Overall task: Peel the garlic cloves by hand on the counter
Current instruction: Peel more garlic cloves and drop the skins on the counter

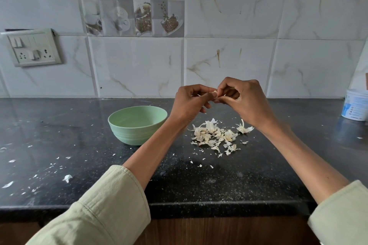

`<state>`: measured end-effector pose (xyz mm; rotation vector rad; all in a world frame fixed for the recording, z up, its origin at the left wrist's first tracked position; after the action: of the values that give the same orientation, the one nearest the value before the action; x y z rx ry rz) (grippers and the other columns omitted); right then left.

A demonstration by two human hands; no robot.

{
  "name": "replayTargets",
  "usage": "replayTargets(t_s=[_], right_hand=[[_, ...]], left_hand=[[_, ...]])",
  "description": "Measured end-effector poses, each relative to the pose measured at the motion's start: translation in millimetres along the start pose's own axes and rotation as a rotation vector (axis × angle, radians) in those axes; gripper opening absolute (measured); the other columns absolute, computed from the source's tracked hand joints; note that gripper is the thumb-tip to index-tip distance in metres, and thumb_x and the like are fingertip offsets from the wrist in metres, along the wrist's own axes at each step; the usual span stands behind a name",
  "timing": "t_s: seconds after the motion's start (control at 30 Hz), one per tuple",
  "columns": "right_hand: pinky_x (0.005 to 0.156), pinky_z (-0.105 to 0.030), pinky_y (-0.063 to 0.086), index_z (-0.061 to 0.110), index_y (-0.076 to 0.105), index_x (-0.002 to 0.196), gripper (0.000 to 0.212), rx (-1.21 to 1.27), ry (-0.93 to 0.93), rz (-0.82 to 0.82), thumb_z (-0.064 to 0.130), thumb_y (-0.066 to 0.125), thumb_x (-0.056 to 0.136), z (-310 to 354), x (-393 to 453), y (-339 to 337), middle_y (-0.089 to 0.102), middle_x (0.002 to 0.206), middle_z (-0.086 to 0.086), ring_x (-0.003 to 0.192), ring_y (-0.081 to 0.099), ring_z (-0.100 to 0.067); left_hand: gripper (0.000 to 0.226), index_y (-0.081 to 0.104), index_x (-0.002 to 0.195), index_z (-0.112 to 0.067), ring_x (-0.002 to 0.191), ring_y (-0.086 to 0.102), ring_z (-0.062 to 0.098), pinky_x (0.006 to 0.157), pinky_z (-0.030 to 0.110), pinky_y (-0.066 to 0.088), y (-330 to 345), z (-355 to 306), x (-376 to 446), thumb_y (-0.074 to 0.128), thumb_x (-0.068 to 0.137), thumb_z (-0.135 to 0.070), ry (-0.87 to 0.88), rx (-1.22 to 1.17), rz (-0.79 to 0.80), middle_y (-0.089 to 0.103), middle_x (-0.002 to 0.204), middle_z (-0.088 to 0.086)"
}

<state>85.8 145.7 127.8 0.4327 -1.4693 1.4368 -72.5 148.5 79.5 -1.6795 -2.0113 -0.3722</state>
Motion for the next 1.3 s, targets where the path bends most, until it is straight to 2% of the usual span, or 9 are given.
replayTargets(t_s=[0.2,0.3,0.4,0.5,0.67,0.83,1.03,1.13,1.3], right_hand=[[0.074,-0.039,0.064,0.016,0.071,0.091,0.02,0.063,0.046,0.011,0.018,0.089,0.083,-2,-1,-1,0.075,0.081,0.006,0.075,0.075,-0.013],[0.071,-0.031,0.061,0.016,0.067,0.097,0.029,0.063,0.052,-0.002,0.022,0.091,0.082,0,-1,-3,0.073,0.084,0.007,0.076,0.073,-0.014],[0.074,-0.034,0.062,0.017,0.07,0.103,0.027,0.064,0.064,-0.004,0.022,0.089,0.085,-1,-1,-3,0.075,0.086,0.008,0.079,0.074,-0.012],[0.073,-0.037,0.063,0.016,0.073,0.1,0.018,0.081,0.068,-0.005,0.02,0.086,0.089,-2,-1,-2,0.075,0.084,0.007,0.076,0.075,-0.013],[0.072,-0.031,0.063,0.014,0.075,0.099,0.01,0.089,0.081,-0.01,0.016,0.082,0.092,-2,-1,-4,0.077,0.085,0.007,0.075,0.075,-0.01],[0.07,-0.025,0.06,0.015,0.074,0.096,0.009,0.082,0.102,-0.002,0.015,0.082,0.093,-5,-2,-2,0.074,0.082,0.006,0.074,0.073,-0.012],[0.066,-0.028,0.059,0.016,0.071,0.089,0.011,0.05,0.104,0.022,0.012,0.081,0.09,-7,-2,3,0.071,0.076,0.003,0.068,0.068,-0.014],[0.065,-0.03,0.057,0.017,0.07,0.086,0.014,0.028,0.137,0.043,0.01,0.081,0.088,-14,-4,5,0.07,0.073,0.004,0.064,0.065,-0.012],[0.064,-0.025,0.053,0.021,0.068,0.081,0.015,-0.018,0.172,0.047,0.014,0.08,0.085,-22,-5,6,0.068,0.069,0.009,0.061,0.063,-0.009]], left_hand=[[0.015,0.08,0.104,-0.01,0.072,0.07,0.014,0.059,0.023,0.053,1,-2,-2,0.079,0.095,-0.021,-0.003,-0.022,-0.001,0.08,0.087,0.007],[0.017,0.08,0.104,-0.01,0.073,0.073,0.016,0.058,0.022,0.053,0,-3,-2,0.079,0.095,-0.023,-0.001,-0.026,-0.011,0.08,0.09,0.009],[0.018,0.079,0.105,-0.009,0.078,0.077,0.021,0.059,0.024,0.054,-1,-4,-3,0.079,0.095,-0.024,0.0,-0.039,-0.013,0.08,0.091,0.009],[0.019,0.078,0.108,-0.008,0.08,0.078,0.024,0.06,0.023,0.055,0,-4,-4,0.078,0.096,-0.022,-0.008,-0.048,-0.002,0.081,0.093,0.007],[0.017,0.078,0.107,-0.009,0.081,0.078,0.024,0.06,0.023,0.055,-1,-6,-5,0.078,0.095,-0.022,-0.006,-0.036,-0.005,0.081,0.094,0.006],[0.016,0.079,0.105,-0.01,0.077,0.077,0.02,0.06,0.023,0.054,1,-7,-6,0.08,0.093,-0.02,-0.003,-0.026,-0.013,0.081,0.091,0.005],[0.014,0.08,0.104,-0.011,0.076,0.077,0.021,0.059,0.023,0.053,0,-5,-7,0.079,0.093,-0.019,-0.018,-0.024,-0.035,0.081,0.091,0.006],[0.013,0.08,0.104,-0.012,0.076,0.077,0.021,0.059,0.023,0.053,-3,-4,-6,0.078,0.094,-0.019,-0.036,-0.037,-0.05,0.081,0.094,0.005],[0.014,0.08,0.106,-0.013,0.081,0.079,0.022,0.06,0.023,0.054,0,-3,-5,0.078,0.095,-0.021,-0.052,-0.028,-0.036,0.081,0.102,0.001]])
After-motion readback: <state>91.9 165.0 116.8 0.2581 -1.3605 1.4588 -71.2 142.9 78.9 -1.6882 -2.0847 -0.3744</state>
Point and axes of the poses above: each hand's wrist, its own x-axis towards the middle knuckle, its own y-axis out of the palm, z = x × y, the point moved 10 cm from there along x, towards the middle knuckle
